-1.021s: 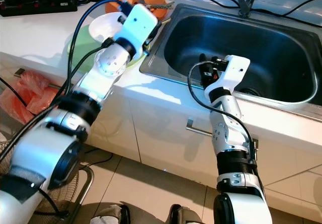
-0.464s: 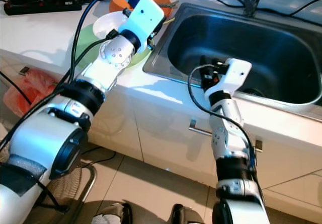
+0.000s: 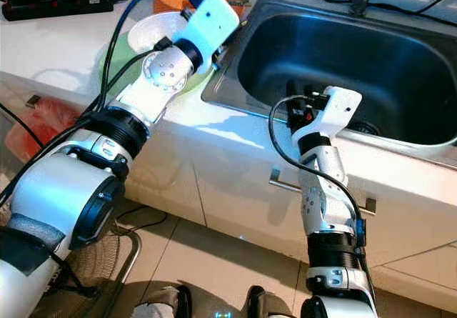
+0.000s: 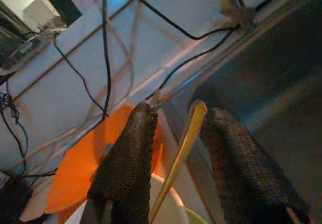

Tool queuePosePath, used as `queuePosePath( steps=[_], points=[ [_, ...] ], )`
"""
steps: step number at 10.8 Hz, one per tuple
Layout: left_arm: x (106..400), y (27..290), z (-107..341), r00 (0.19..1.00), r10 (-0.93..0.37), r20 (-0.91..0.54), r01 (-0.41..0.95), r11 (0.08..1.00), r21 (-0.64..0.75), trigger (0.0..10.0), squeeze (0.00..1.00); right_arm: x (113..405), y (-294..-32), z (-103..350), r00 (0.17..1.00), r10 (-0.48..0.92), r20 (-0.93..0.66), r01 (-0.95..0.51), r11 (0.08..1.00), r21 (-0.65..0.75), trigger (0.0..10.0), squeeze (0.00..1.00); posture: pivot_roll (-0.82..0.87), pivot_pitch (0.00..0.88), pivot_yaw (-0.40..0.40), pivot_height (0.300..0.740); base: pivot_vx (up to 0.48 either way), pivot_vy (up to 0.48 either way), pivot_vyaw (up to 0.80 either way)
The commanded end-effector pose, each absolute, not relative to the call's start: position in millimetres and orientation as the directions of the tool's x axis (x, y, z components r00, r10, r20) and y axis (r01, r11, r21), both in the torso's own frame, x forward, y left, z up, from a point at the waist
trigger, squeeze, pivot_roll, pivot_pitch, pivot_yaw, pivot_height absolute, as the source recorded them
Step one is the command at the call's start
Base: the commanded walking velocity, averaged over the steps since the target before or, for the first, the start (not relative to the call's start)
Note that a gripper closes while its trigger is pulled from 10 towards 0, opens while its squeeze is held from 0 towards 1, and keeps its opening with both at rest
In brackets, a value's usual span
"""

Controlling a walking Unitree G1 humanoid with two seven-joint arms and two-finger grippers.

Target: Kitchen organization

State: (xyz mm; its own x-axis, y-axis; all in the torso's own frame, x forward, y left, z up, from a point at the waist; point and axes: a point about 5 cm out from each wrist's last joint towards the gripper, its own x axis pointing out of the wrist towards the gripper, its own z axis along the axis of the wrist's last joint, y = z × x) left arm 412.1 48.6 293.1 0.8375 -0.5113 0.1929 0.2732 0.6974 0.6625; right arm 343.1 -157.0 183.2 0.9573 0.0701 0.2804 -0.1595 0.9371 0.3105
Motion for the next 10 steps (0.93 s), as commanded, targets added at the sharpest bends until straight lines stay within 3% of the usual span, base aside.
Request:
queuePosePath(
  steps=[1,7,10],
  points=[
    [412,46,301,0.829,-0.532,0.174,0.281,0.664,0.693,10.0,0.00,342,-160,183,0.962,0.063,0.266,-0.148,0.938,0.313,10.0,0.00,-0.03,0.210,0.016,0.740,0.000,0.000,0.00],
    [416,53,296,0.862,-0.496,0.109,0.275,0.637,0.720,10.0,0.00,346,-158,218,0.935,0.091,0.342,-0.195,0.939,0.282,10.0,0.00,-0.05,0.253,0.005,0.740,0.000,0.000,0.00],
    [416,50,306,0.870,-0.467,0.155,0.200,0.624,0.755,10.0,0.00,340,-159,221,0.933,0.089,0.349,-0.196,0.939,0.283,10.0,0.00,-0.06,0.264,0.005,0.740,0.000,0.000,0.00]
  ],
)
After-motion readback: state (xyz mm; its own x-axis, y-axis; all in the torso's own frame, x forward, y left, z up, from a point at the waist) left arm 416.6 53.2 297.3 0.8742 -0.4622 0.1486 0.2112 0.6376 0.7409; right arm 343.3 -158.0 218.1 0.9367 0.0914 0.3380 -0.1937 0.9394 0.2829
